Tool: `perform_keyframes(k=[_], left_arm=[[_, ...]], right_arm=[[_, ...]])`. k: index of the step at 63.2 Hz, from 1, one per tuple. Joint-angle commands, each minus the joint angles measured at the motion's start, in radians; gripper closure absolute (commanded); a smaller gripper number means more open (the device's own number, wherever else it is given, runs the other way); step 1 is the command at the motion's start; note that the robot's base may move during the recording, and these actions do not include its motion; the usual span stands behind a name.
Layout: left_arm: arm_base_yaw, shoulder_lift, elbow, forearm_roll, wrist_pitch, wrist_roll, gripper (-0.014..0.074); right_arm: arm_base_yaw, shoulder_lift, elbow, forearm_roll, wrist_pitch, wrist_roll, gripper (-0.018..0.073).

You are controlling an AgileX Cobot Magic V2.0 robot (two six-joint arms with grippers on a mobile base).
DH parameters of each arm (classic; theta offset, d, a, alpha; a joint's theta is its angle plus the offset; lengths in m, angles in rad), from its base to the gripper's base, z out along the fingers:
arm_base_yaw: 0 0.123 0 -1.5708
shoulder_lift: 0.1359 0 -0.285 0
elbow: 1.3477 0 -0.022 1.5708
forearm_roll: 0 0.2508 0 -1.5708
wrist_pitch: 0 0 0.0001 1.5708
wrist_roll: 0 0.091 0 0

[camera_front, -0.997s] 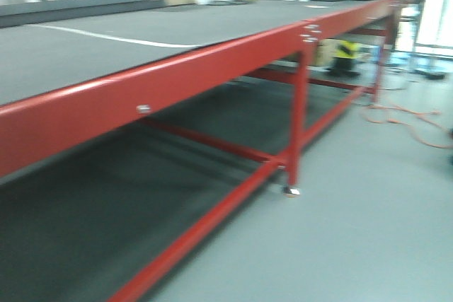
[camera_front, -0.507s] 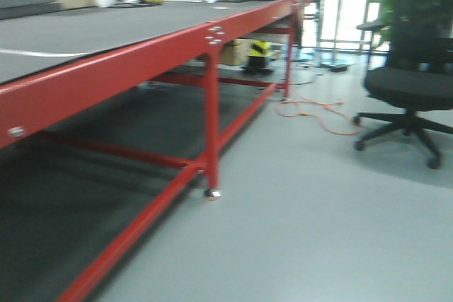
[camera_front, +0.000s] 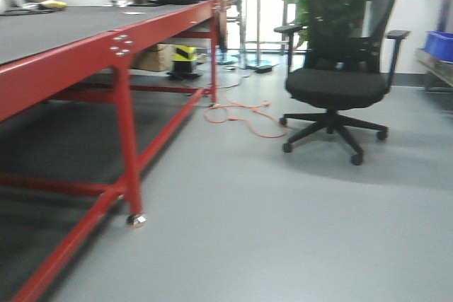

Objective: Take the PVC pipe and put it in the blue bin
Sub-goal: 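Drive the base away from the table holding both clamps, then drive the base toward the shelf of blue bins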

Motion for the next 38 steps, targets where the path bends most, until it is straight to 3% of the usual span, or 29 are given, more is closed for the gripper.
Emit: perform_keyframes(k=[1,38], left_arm=[[0.001,-0.006,0.000,-0.003,-0.019,-0.005,0.0707],[0.001,-0.006,0.000,-0.003,-0.021,-0.005,0.0707]], right_arm=[[-0.003,0.000,0.000,-0.006,-0.026,0.002,0.0728],[-0.003,0.000,0.000,-0.006,-0.026,0.002,0.0728]])
